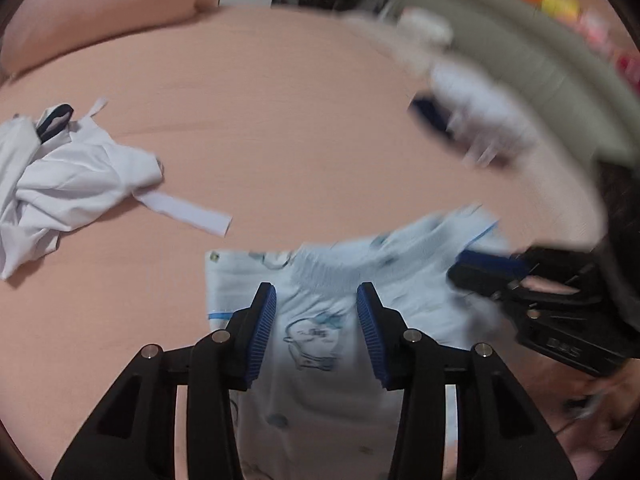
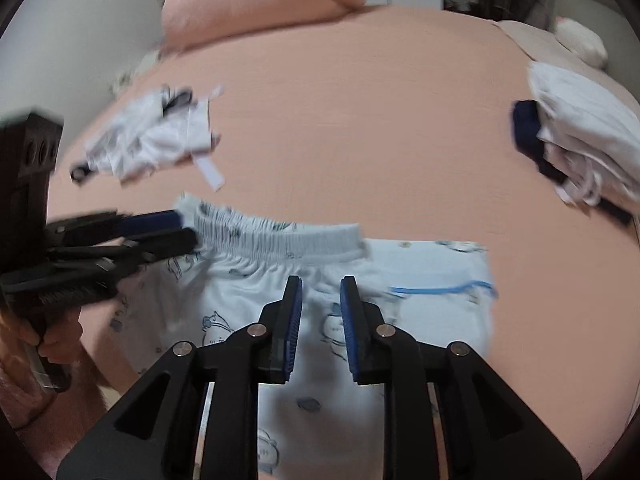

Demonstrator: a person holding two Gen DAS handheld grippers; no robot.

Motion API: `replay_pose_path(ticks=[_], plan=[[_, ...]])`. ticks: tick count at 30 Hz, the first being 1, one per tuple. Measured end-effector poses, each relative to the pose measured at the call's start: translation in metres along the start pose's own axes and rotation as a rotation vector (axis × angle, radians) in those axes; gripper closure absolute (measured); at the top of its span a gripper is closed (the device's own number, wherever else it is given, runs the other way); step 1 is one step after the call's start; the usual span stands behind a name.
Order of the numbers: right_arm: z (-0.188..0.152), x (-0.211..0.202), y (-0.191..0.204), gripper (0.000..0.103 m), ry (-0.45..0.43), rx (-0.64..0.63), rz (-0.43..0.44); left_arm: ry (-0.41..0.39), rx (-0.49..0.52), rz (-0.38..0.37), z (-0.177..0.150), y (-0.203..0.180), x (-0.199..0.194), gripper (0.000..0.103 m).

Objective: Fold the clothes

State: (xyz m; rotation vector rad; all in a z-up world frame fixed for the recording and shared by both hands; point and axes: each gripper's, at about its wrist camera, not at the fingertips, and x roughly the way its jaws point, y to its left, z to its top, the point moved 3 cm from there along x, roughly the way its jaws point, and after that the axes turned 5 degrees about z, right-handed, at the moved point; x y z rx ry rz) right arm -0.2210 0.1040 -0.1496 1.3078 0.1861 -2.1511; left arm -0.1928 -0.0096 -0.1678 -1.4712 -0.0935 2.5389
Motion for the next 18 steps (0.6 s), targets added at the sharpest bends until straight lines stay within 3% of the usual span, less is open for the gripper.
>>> replay_pose_path(ticks=[3,6,9,12,14,16,18], plan=[[0.014,-0.003,0.002,0.085,-0.012,0.009,0.008,0.032,-0.021,-0.011,0.012,0.001,-0.001,0.058],[0.027,-0.008,0.004,0.084,-0.026,0.019,0.015,-0.042,-0.017,-0.014,0.022,-0.003,-0.029,0.058],[0.022,-0.021,0.01,0.083,-0.031,0.065,0.022,-0.065,-0.025,0.028,0.011,-0.01,-0.05,0.058],[-0.008,-0.027,0.02,0.084,-0.029,0.077,-0.005,-0.118,-0.111,0.102,-0.029,-0.001,-0.074,0.058],[-0.031,-0.031,0.028,0.083,-0.033,0.074,-0.038,-0.144,-0.171,0.102,-0.057,0.001,-0.081,0.058],[-0.053,-0.035,0.036,0.083,-0.038,0.071,-0.072,-0.089,-0.177,0.081,-0.072,-0.003,-0.065,0.058],[-0.075,-0.038,0.043,0.084,-0.04,0.07,-0.105,-0.027,-0.135,0.129,-0.079,-0.002,-0.044,0.058]])
